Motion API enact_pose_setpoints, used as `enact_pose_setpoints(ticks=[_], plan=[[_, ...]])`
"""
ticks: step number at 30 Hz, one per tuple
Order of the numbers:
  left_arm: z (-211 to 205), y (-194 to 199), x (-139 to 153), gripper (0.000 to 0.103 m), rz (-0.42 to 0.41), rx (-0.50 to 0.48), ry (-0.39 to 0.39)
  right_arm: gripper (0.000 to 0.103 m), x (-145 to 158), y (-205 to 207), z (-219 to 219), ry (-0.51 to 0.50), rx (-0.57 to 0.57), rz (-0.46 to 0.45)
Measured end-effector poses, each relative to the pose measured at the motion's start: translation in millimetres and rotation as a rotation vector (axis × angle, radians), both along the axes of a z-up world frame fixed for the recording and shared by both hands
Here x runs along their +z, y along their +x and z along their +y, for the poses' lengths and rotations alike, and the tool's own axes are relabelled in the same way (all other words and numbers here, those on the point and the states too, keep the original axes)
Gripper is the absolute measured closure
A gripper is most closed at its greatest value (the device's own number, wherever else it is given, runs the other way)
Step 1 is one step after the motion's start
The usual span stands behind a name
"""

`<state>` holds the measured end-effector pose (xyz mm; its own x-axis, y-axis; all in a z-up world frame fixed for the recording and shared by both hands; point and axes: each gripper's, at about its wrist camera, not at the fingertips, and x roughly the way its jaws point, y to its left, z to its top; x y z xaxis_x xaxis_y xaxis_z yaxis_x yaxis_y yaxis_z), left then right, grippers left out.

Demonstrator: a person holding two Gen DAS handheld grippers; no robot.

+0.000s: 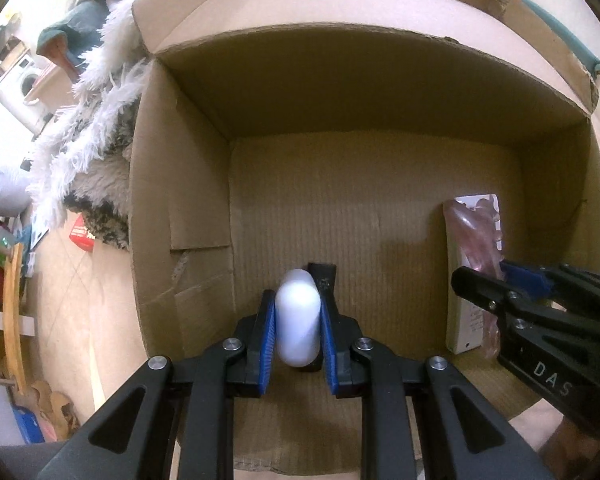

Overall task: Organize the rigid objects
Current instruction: 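Carry the earbud case and pink comb over the box, then release the earbud case and pink comb into the box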

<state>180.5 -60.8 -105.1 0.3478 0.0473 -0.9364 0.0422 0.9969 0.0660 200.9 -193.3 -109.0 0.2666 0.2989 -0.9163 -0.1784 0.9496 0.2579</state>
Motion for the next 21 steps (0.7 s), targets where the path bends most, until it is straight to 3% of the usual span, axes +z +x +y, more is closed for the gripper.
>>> enact_pose_setpoints(ticks=[9,12,13,14,15,16,21], plan=[[-4.5,-1.0,-4.6,0.084,0.002,-0.014,0.023,0.071,8.2,-3.4,-4.7,0.019,-0.018,-0.048],[-3.9,-0.6,-2.3,0.078,0.004,-0.007,-0.001,0.071,12.9,-2.6,-3.7,0.036,-0.018,-0.062],[-5.0,-0.8,-0.7,0.075,-0.006,-0.008,0.0,0.068,15.1,-2.0,-3.9,0.037,-0.022,-0.072],[-6.1,-0.7,0.6,0.064,-0.019,-0.011,0.019,0.064,18.6,-2.6,-4.5,0.045,-0.028,-0.09],[-7.5,-0.8,2.1,0.058,-0.03,-0.012,0.042,0.046,23.3,-3.3,-6.3,0.057,-0.035,-0.11],[-9.4,-1.4,4.0,0.045,-0.049,-0.015,0.071,0.032,28.8,-4.2,-8.7,0.073,-0.043,-0.133],[-10.3,-0.9,8.5,0.042,-0.066,-0.017,0.052,0.026,39.8,-3.8,-13.0,0.098,-0.058,-0.183]])
